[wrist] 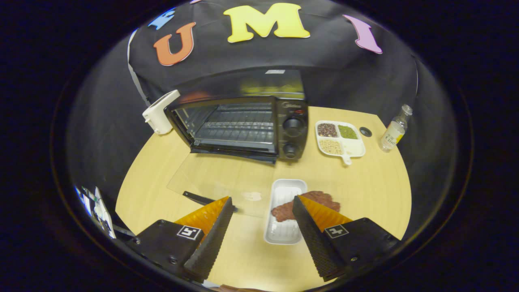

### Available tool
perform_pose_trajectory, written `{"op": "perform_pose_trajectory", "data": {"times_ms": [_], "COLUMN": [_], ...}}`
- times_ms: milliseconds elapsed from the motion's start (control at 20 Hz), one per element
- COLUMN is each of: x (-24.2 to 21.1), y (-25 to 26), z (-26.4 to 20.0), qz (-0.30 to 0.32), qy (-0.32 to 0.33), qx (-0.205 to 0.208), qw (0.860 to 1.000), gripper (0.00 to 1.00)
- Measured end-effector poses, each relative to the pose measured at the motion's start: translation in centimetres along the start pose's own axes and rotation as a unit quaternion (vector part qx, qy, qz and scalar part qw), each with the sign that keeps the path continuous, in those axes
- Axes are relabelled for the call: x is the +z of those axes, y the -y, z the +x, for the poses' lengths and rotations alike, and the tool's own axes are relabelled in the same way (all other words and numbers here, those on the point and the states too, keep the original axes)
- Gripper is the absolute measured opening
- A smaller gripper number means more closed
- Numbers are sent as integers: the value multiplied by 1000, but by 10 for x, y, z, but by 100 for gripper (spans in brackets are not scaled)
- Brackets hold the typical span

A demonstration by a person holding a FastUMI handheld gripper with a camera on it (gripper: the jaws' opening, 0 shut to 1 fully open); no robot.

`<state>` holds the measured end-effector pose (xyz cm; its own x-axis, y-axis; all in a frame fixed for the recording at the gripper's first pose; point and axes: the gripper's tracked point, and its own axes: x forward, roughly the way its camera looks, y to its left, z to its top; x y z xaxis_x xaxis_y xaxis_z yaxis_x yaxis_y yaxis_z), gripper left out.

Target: Open the toaster oven, put the food inside, and close the toaster oven door.

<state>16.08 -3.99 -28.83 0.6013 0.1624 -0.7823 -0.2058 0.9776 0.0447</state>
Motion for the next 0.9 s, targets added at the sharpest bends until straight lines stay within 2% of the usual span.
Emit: {"op": "perform_pose_trajectory", "data": {"times_ms": [250, 450, 550, 800, 850, 900], "x": [3, -2, -7, -33, -27, -32], "y": [69, 95, 93, 79, 80, 81], "z": [2, 19, 30, 45, 44, 42], "qz": [18, 47, 64, 105, 137, 140], "qy": [-21, -54, -73, -121, -120, -117], "qx": [46, 117, 169, 260, 268, 265], "qw": [999, 990, 981, 952, 946, 947], "gripper": [93, 89, 80, 60, 39, 19]}}
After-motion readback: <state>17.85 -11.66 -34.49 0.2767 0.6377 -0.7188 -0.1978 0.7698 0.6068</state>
